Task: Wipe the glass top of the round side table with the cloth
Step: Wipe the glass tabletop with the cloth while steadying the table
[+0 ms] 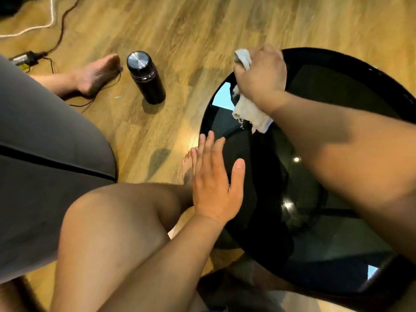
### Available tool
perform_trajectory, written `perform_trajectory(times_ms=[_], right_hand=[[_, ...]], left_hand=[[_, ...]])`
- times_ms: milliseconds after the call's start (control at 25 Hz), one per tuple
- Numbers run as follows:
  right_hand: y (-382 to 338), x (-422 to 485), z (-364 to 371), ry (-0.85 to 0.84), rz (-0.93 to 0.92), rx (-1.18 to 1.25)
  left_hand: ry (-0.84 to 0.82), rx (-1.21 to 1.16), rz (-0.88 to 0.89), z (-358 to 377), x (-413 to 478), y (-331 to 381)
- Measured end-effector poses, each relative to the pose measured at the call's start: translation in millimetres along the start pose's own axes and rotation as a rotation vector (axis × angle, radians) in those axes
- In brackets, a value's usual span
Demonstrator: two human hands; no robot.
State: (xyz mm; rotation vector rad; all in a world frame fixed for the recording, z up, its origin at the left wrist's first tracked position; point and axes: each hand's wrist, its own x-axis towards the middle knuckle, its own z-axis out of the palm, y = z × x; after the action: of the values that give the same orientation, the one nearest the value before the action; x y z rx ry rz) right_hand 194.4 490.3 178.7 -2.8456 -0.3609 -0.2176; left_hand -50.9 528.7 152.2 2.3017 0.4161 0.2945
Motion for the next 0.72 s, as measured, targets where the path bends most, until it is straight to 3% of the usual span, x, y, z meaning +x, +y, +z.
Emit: perform_trajectory(times_ms=[160, 320, 440, 560, 720], right_hand=[[15.1, -79.2, -13.2, -0.025, -0.188, -0.011], [49.7, -232.5, -63.5, -0.174, -0.300, 0.053], [85.2, -324.6, -93.5, -0.080, -0.321, 0.154], [92.9, -311.6, -82.8, -0.050, -0.355, 0.063], [77.4, -214.1, -55.3, -0.006, -0.241, 0.056]], left_hand=[[-0.010, 0.035, -0.013, -1.4, 1.2, -0.5], [-0.007, 0.011, -0.005, -2.2, -2.1, 2.2], [0.007, 0.035, -0.008, 0.1, -2.6, 2.5], [0.009, 0.097, -0.009, 1.3, -3.2, 3.1], [0.001, 0.141, 0.047, 1.6, -3.6, 1.9]])
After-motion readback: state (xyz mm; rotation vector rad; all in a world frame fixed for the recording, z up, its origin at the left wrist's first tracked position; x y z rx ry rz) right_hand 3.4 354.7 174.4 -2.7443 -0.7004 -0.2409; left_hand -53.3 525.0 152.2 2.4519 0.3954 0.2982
